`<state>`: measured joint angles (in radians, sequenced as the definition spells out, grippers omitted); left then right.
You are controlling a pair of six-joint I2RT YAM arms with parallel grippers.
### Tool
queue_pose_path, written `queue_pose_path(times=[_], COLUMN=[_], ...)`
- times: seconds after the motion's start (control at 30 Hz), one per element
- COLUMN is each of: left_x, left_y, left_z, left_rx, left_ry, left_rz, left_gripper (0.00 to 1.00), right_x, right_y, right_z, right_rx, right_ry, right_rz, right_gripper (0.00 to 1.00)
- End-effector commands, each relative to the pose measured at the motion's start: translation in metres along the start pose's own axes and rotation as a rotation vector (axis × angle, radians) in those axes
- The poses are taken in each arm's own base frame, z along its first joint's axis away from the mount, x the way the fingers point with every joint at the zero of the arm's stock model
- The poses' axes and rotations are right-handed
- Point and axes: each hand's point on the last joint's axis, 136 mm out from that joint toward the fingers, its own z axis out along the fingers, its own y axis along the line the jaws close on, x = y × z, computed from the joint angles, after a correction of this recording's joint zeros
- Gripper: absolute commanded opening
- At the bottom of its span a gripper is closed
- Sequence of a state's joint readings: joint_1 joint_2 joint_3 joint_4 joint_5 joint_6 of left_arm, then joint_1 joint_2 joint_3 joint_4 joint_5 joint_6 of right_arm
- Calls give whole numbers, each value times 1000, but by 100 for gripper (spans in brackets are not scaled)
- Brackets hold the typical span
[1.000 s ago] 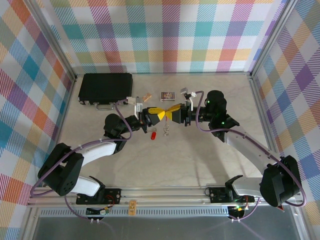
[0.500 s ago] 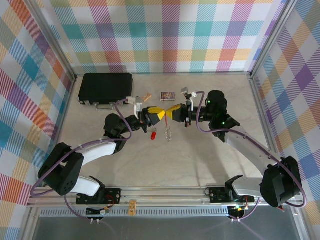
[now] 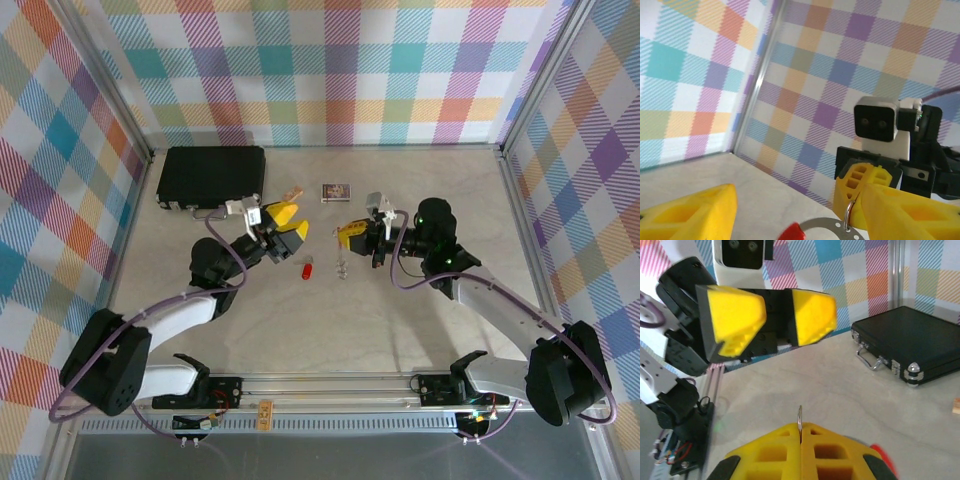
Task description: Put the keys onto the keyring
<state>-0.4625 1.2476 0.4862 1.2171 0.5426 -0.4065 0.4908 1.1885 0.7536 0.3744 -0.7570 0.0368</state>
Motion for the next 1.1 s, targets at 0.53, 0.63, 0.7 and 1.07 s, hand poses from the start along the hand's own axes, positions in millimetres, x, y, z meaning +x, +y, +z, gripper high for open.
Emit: queue_pose_path(times=[0.53,0.63,0.7,1.07], left_x=[11,14,15,19], left_y=[22,23,23,27], left_z=[-15,-15,-15,-13], left_rx=[-154,-155,-156,-160], left_ry=[48,55,58,73], left_rz=[147,148,147,146], left_gripper=[81,81,81,81], right_x=[-21,-20,-18,-12], right_y=[-11,-14,-16,-23], right_z=[-4,-4,-4,-3], right_rx=[229,259,274,343], right_ry=[-29,-22,-17,-1], right_rz=[-416,-445,-453,-514], right_gripper=[0,0,0,0])
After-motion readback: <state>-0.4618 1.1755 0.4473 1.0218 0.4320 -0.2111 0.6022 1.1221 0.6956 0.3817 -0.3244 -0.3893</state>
